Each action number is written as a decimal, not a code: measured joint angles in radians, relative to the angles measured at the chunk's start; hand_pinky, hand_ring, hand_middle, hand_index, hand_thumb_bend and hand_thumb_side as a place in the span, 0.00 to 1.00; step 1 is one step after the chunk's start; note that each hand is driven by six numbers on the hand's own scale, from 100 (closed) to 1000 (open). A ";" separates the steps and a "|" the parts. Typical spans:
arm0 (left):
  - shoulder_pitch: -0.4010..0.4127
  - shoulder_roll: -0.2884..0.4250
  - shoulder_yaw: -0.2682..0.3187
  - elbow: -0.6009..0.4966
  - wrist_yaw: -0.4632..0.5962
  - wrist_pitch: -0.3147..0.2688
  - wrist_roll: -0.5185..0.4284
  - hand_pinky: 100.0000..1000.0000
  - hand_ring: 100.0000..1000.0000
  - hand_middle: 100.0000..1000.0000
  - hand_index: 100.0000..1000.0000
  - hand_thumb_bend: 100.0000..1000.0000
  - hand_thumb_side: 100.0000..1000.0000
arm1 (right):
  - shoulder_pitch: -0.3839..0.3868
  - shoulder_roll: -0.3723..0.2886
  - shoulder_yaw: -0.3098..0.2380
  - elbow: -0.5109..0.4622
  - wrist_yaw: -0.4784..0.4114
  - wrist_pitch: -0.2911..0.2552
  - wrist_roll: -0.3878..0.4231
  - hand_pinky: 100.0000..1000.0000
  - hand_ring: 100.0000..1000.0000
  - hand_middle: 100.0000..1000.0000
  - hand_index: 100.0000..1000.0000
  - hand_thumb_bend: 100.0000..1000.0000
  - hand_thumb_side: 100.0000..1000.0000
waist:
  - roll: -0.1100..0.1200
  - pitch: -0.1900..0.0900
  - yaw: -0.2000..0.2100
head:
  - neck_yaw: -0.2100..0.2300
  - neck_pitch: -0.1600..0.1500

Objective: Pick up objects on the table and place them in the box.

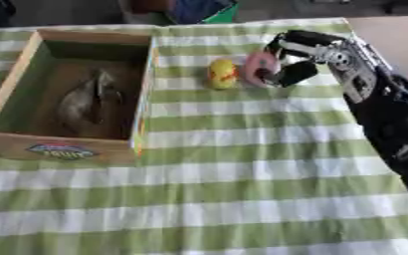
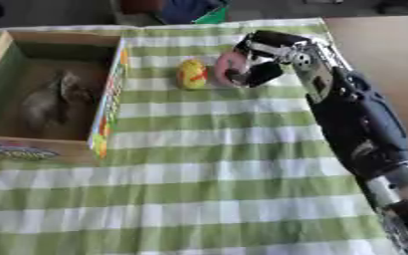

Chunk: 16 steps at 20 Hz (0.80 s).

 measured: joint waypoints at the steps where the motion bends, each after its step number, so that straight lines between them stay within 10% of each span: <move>1: 0.000 0.000 0.000 0.000 0.000 0.000 0.000 0.58 0.72 0.66 0.73 0.00 1.00 | 0.000 0.000 0.000 -0.002 -0.009 0.001 0.000 0.65 0.69 0.35 0.60 0.00 0.41 | 0.000 0.000 -0.001 | 0.001 0.000; 5: 0.000 0.000 0.000 0.000 0.000 0.001 0.000 0.58 0.72 0.66 0.72 0.00 1.00 | -0.003 0.000 0.000 -0.012 -0.039 0.014 -0.001 0.62 0.63 0.27 0.54 0.00 0.19 | -0.002 -0.001 -0.002 | 0.001 0.004; 16: -0.002 0.000 0.000 0.000 0.001 0.007 0.002 0.58 0.72 0.66 0.72 0.00 1.00 | -0.050 0.004 0.007 -0.082 -0.095 0.071 -0.058 0.59 0.57 0.20 0.49 0.00 0.24 | -0.008 -0.024 -0.003 | -0.002 0.018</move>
